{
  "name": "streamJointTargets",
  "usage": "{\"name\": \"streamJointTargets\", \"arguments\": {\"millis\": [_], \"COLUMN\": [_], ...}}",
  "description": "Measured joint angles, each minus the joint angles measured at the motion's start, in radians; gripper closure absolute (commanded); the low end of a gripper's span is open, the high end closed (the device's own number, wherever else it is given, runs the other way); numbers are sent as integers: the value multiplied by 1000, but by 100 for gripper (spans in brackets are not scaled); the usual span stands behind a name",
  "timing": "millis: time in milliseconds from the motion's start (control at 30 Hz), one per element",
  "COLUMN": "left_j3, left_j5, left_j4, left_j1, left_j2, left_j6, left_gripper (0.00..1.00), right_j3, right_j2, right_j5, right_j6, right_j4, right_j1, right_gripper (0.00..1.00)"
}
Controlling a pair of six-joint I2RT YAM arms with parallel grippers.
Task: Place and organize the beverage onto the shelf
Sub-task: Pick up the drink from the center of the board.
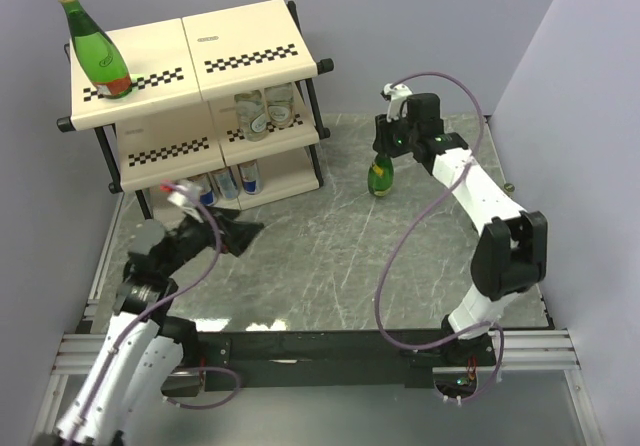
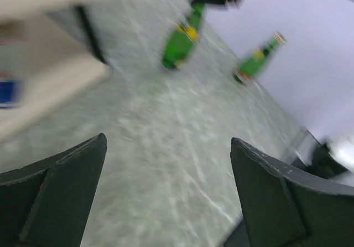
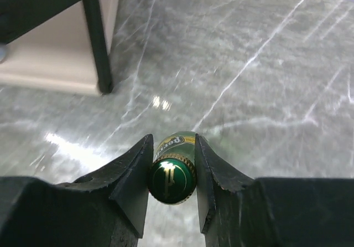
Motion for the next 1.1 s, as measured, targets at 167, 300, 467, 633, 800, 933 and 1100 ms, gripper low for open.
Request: {"name": "streamJointTargets", "arguments": {"millis": [167, 300, 467, 633, 800, 933, 1100], "left_j3": [43, 110, 164, 237, 343, 403, 487], "left_j5": [-212, -398, -512, -531, -515, -505, -499], "left_j4": [52, 162, 384, 561, 678, 732, 767], "left_j1": [-401, -637, -739, -744, -755, -772, -801], "left_j2": [195, 401, 642, 866, 1046, 1129, 1208], "left_j6": [10, 68, 149, 203, 218, 223, 236], "left_gripper": [1, 1, 0, 1, 1, 1, 1], "right_j3": [-50, -91, -98, -96, -93, -93, -91], "right_j2": [-124, -212, -283, -346, -377, -381, -381], "right_j5": [-21, -50, -92, -135, -164, -179, -194], "right_j6": [-1, 0, 2, 4, 9, 17, 34], "right_j4": [-42, -79, -179, -283, -355, -383, -400], "right_j1": [-2, -2, -2, -2, 7, 16, 22], "right_gripper": [100, 100, 100, 100, 100, 100, 100]}}
